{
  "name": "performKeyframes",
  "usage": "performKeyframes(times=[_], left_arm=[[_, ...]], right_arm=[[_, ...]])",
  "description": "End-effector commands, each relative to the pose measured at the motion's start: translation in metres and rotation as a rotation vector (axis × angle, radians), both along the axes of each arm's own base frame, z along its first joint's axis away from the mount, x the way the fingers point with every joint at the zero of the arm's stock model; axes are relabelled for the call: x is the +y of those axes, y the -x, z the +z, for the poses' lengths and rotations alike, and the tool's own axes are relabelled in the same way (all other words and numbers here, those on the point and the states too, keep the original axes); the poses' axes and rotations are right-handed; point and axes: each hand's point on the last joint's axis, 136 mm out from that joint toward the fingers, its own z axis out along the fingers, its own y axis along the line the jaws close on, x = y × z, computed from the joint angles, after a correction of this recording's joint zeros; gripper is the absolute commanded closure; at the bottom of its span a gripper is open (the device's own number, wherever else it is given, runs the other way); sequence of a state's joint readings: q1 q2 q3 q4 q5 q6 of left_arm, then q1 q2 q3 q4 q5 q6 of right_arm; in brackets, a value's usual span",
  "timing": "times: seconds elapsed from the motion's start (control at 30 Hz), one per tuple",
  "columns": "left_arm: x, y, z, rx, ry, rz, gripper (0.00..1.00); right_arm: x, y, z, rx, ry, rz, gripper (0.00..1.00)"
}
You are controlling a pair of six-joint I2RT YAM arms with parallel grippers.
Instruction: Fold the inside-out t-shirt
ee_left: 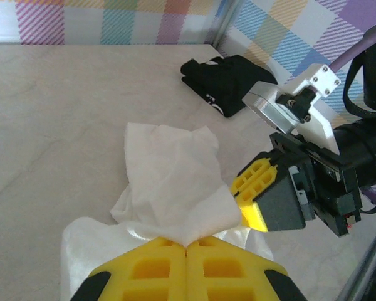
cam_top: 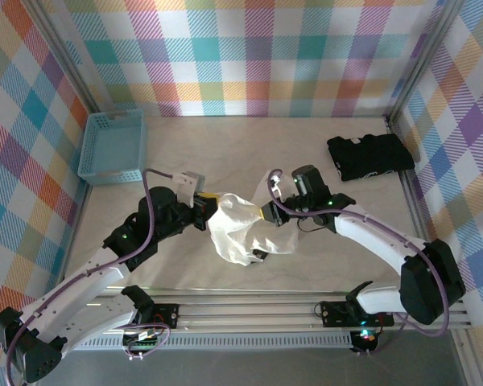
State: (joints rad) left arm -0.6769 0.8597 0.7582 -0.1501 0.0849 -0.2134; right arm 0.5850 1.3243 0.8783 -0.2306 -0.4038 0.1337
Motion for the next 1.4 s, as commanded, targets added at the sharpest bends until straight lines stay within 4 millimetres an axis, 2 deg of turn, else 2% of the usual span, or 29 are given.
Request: performKeyframes(times=[0.0,0.07,0.17,0.23,0.27,0.3,0.33,0.37,0.43,0.53,0.6,0.7,0.77,0.83,0.87,0.9,0.93,1.03,1.07,1.13,1.2,1.27,1.33,1.37], left_arm=[[0.010,-0.023,0.036,-0.099,0.060,0.113,1.00],[0.023,-0.047,0.051,-0.141,0.084,0.223,1.00],[0.048,-0.081,0.092,-0.209,0.128,0.352,1.00],[0.060,-0.085,0.125,-0.261,0.157,0.376,1.00],[0.058,-0.079,0.139,-0.297,0.157,0.341,1.00],[0.053,-0.072,0.146,-0.315,0.161,0.294,1.00],[0.048,-0.066,0.143,-0.311,0.158,0.251,1.00],[0.040,-0.060,0.132,-0.288,0.148,0.199,1.00],[0.025,-0.049,0.092,-0.195,0.132,0.105,1.00],[-0.004,-0.017,0.015,-0.027,0.101,-0.058,1.00],[-0.024,0.016,-0.030,0.076,0.067,-0.168,1.00],[-0.042,0.064,-0.084,0.194,0.037,-0.294,1.00],[-0.052,0.088,-0.108,0.257,0.025,-0.358,1.00],[-0.059,0.101,-0.127,0.312,-0.008,-0.387,1.00],[-0.062,0.101,-0.129,0.327,-0.022,-0.390,0.92],[-0.065,0.098,-0.127,0.325,-0.038,-0.390,0.82],[-0.066,0.092,-0.122,0.303,-0.057,-0.376,0.77],[-0.060,0.060,-0.097,0.181,-0.110,-0.255,0.57],[-0.055,0.045,-0.088,0.145,-0.110,-0.194,0.46],[-0.037,0.010,-0.080,0.126,-0.103,-0.032,0.40],[-0.003,-0.036,-0.089,0.201,-0.086,0.200,0.36],[0.028,-0.071,-0.110,0.337,-0.049,0.364,0.34],[0.043,-0.098,-0.131,0.454,-0.013,0.434,0.32],[0.044,-0.110,-0.142,0.499,-0.012,0.439,0.30]], right_arm=[[0.000,-0.044,0.050,-0.178,-0.009,-0.071,1.00],[-0.011,-0.078,0.078,-0.232,-0.033,-0.153,1.00],[-0.024,-0.118,0.132,-0.338,-0.091,-0.234,1.00],[-0.027,-0.124,0.166,-0.418,-0.103,-0.247,1.00],[-0.026,-0.120,0.181,-0.450,-0.123,-0.236,1.00],[-0.027,-0.115,0.190,-0.471,-0.139,-0.228,1.00],[-0.027,-0.109,0.191,-0.475,-0.148,-0.217,1.00],[-0.028,-0.102,0.187,-0.465,-0.150,-0.207,1.00],[-0.031,-0.085,0.158,-0.398,-0.132,-0.191,1.00],[-0.037,-0.053,0.104,-0.262,-0.089,-0.172,0.99],[-0.045,-0.029,0.069,-0.158,-0.056,-0.181,0.98],[-0.058,0.006,0.025,0.004,-0.003,-0.217,0.95],[-0.067,0.028,-0.008,0.128,0.033,-0.261,0.90],[-0.078,0.040,-0.035,0.215,0.072,-0.322,0.78],[-0.084,0.041,-0.041,0.226,0.097,-0.352,0.75],[-0.091,0.037,-0.043,0.209,0.126,-0.382,0.71],[-0.095,0.031,-0.039,0.175,0.144,-0.403,0.66],[-0.095,-0.001,-0.010,0.026,0.156,-0.435,0.51],[-0.091,-0.014,-0.001,-0.024,0.148,-0.434,0.47],[-0.080,-0.040,0.009,-0.096,0.139,-0.428,0.40],[-0.066,-0.071,0.010,-0.126,0.150,-0.423,0.39],[-0.055,-0.102,0.010,-0.150,0.170,-0.429,0.37],[-0.051,-0.131,0.005,-0.167,0.209,-0.446,0.34],[-0.050,-0.145,-0.003,-0.157,0.241,-0.449,0.33]])
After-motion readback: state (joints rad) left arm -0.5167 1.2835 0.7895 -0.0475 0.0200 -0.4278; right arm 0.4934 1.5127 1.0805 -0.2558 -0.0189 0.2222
